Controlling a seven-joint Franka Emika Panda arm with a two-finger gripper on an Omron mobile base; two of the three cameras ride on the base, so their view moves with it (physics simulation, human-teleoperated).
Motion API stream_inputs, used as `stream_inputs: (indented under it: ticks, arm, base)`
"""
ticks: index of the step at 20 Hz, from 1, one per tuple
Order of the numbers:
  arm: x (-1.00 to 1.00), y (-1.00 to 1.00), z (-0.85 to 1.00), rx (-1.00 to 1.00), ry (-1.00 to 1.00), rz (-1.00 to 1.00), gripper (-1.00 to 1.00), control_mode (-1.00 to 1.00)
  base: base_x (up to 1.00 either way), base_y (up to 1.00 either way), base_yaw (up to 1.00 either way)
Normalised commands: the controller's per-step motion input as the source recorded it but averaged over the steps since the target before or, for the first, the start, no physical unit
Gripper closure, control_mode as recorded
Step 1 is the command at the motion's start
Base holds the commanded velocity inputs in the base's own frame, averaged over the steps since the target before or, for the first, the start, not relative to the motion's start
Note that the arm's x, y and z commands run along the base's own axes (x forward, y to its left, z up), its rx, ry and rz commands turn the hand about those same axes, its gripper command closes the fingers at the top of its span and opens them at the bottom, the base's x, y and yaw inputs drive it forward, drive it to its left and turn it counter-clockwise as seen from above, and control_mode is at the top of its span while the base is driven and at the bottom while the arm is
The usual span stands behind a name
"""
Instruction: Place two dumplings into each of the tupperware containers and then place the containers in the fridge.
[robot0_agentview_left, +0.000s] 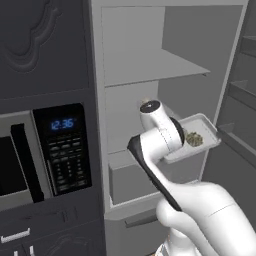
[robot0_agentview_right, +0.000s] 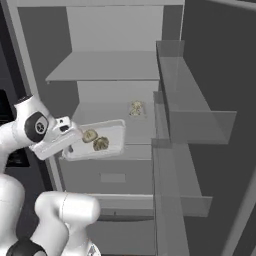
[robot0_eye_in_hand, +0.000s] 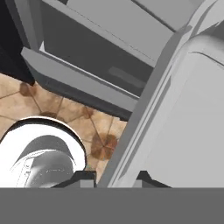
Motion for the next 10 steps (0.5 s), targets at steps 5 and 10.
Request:
stream_inputs:
  ticks: [5, 10]
  arm:
    - [0.73, -0.47, -0.19, 0.0, 0.13, 0.41, 1.0, -1.0]
    - [0.55, 0.0, -0.07, -0.09, 0.21, 0.4, 1.0, -1.0]
  base:
    - [0.0, 0.0, 0.0]
    - [0.0, 0.0, 0.0]
